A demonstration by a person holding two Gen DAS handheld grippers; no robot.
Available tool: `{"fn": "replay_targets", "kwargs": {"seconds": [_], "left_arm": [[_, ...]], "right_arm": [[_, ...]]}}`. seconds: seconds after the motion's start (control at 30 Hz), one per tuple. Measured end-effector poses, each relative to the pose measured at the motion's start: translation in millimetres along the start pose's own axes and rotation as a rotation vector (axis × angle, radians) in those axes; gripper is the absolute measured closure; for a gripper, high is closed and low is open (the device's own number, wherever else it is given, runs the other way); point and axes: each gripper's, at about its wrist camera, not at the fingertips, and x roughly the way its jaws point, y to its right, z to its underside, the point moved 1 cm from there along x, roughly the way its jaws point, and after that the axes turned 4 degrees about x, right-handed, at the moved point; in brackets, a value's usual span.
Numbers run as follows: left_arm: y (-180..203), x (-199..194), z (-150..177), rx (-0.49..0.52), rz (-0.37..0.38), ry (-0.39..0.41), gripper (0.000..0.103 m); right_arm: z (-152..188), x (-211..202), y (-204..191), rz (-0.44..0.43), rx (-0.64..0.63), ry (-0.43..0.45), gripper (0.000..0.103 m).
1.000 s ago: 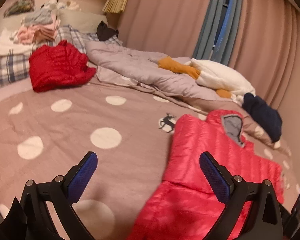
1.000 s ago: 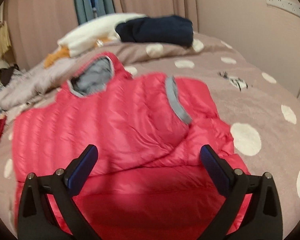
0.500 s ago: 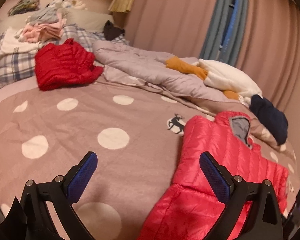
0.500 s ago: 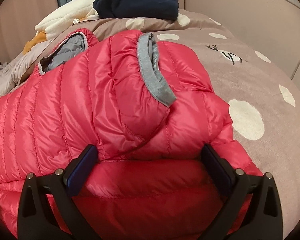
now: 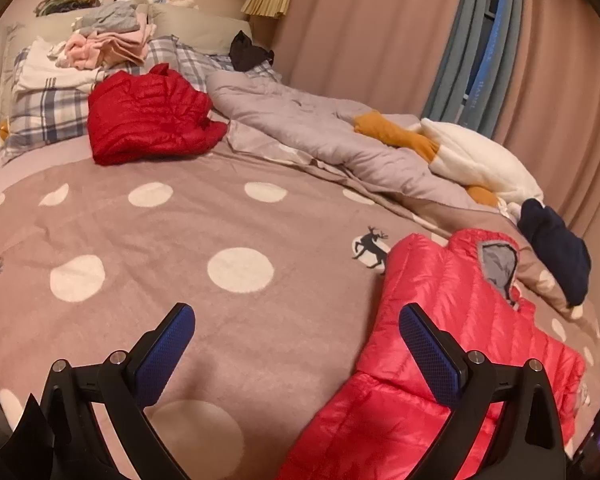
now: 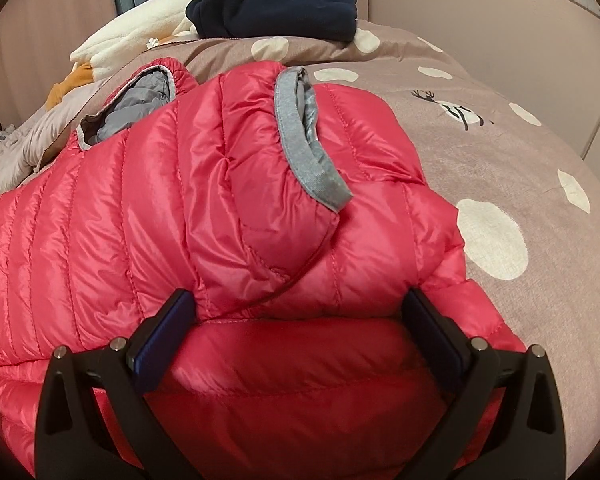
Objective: Fold large clothes
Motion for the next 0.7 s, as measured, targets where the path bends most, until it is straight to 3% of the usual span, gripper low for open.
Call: {"fn": "replay_targets", "kwargs": {"seconds": [0.27,0.4,0.6,0.67,0.7], "left_arm": [[5.9,-1.8,3.3,0.032,0.004,0.017,0.002],[0.6,-3.2,-0.1,0.003,-0.001,0.038,0.002],[-18.4,11.5,-5.9,-0.045,-0.053,0.026,0.002],[-26.9,16.5,-3.7,-0.058,-0.045,0.048,0.002],[-29.2,22.3,-5.3,-0.065,-0.080,0.023,0.002]], "right_arm": [[-6.6,-13.3,7.5,-0.035,0.021,-0.006,0.000],[-21.7,-50.0,14.1,-0.045,-0.001,0.088,0.000],[-72.0,-78.5,2.8,-0.125,-0.069,0.197,0.000],[-99.0,-70.8,-25.0,-0.161,-0.185,0.222,0.000],[-117.0,-61.8,-46.8,-0.168,-0.245,0.210,0.000]]}}
